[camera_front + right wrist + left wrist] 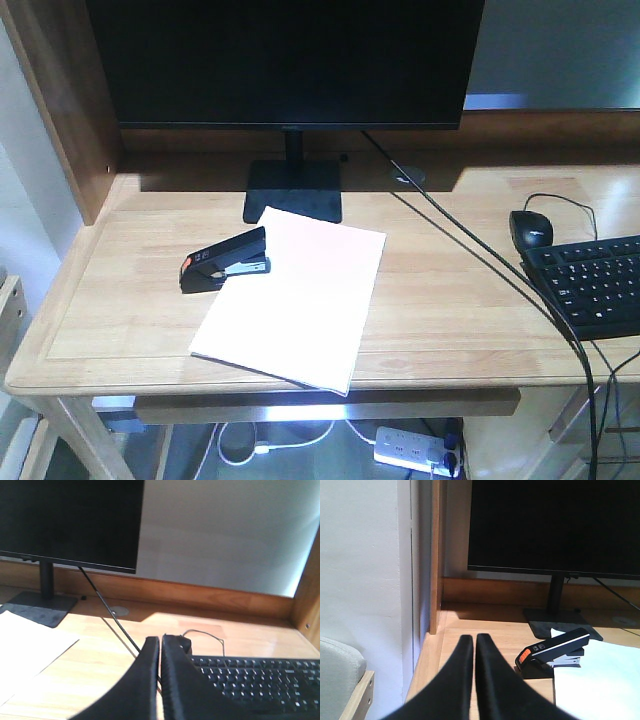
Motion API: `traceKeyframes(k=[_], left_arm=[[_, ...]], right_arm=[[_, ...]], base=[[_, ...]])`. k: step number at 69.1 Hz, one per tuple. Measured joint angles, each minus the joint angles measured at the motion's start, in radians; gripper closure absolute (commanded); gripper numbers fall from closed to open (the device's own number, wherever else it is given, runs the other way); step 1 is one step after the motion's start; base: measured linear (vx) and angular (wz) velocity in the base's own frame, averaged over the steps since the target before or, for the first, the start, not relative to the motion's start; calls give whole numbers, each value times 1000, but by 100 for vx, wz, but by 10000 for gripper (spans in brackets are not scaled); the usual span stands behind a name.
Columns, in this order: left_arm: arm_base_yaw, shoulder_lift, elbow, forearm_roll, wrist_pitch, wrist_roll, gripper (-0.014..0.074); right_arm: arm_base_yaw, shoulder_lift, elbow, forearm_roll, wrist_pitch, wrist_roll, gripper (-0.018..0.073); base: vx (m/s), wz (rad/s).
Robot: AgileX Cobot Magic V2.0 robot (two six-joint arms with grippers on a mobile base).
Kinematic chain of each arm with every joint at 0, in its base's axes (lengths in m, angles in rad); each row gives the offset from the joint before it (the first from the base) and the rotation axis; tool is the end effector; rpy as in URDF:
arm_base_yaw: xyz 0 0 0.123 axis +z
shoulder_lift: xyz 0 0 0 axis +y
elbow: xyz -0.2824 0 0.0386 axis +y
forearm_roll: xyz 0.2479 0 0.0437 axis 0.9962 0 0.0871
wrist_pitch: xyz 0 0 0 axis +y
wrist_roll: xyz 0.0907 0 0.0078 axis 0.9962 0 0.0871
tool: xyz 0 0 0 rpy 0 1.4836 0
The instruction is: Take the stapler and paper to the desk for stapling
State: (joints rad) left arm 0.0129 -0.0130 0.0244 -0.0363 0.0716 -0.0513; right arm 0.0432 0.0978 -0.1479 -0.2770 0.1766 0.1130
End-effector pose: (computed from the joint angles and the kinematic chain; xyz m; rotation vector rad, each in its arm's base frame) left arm 0.0565 0.0005 0.1991 -0.0766 1.5650 -0.0607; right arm 0.0591 -0.0019 0.2420 -0.1255 1.6000 -0.1291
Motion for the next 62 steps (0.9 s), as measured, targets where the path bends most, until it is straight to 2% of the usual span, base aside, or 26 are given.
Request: traceKeyframes(k=[12, 34, 50, 62], left_arm=[[0, 0, 0, 0, 0, 0, 603], [0, 0, 0, 0, 0, 0, 603], [0, 0, 0, 0, 0, 0, 603], [0, 0, 0, 0, -1, 0, 603]], right_arm=[[-43, 0, 0, 104, -7, -92, 569], [-50, 0, 32, 129, -28, -130, 569], [-50, -54, 148, 161, -152, -132, 569], [-50, -108, 174, 188, -167, -133, 569]], base=[[0, 0], [0, 0], [0, 0], [0, 0]])
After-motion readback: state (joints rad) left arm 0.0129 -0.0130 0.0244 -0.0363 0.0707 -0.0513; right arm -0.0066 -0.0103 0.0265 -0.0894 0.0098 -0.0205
